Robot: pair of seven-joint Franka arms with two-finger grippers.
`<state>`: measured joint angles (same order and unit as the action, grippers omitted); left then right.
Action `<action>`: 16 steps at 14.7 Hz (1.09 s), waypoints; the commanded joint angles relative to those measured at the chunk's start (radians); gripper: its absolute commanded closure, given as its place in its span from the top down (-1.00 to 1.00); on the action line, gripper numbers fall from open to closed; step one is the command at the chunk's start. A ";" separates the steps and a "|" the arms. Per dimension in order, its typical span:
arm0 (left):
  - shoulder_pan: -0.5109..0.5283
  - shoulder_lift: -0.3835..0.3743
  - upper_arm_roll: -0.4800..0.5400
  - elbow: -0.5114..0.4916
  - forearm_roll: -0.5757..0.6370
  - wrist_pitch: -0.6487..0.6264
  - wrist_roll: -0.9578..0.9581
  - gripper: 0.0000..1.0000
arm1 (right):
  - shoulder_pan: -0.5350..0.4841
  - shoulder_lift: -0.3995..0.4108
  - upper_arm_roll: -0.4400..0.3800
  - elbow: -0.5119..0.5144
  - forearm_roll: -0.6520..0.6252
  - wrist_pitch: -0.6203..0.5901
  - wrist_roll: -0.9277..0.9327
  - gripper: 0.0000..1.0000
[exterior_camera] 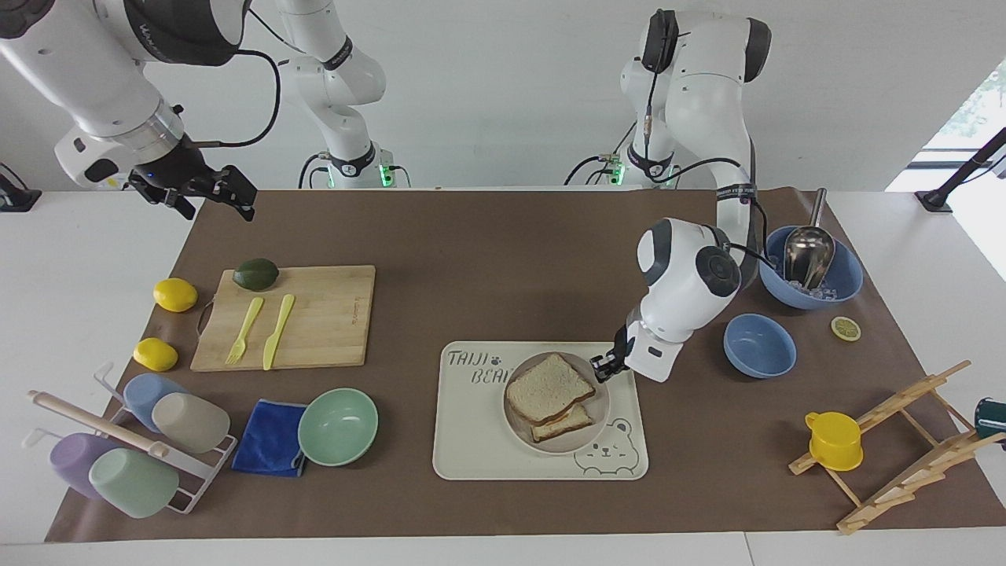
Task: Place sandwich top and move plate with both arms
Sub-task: 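Lift and carry the sandwich plate onto the bear tray with the left gripper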
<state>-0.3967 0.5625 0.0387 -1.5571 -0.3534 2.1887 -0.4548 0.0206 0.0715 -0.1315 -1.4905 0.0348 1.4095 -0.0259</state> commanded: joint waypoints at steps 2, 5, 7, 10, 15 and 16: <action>-0.017 -0.029 0.007 -0.060 -0.004 0.052 -0.007 -1.00 | -0.007 -0.027 0.004 -0.030 0.011 0.003 -0.003 1.00; -0.010 -0.030 0.009 -0.054 0.028 0.033 -0.004 0.89 | -0.007 -0.030 0.004 -0.037 0.011 -0.016 -0.003 1.00; 0.001 -0.041 0.010 -0.029 0.068 -0.044 0.001 1.00 | -0.007 -0.032 0.004 -0.037 0.011 -0.020 -0.003 1.00; 0.045 -0.128 0.046 -0.031 0.103 -0.116 0.010 1.00 | -0.007 -0.033 0.004 -0.037 0.011 -0.020 -0.003 1.00; 0.131 -0.291 0.046 -0.021 0.261 -0.286 0.048 1.00 | 0.010 -0.058 0.035 -0.033 0.014 -0.011 0.000 1.00; 0.137 -0.330 0.046 -0.023 0.298 -0.337 0.100 1.00 | 0.015 -0.058 0.039 -0.033 0.014 -0.007 -0.002 1.00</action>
<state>-0.2693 0.3146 0.0894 -1.5567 -0.1206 1.9315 -0.4096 0.0254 0.0482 -0.1130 -1.4942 0.0351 1.3900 -0.0259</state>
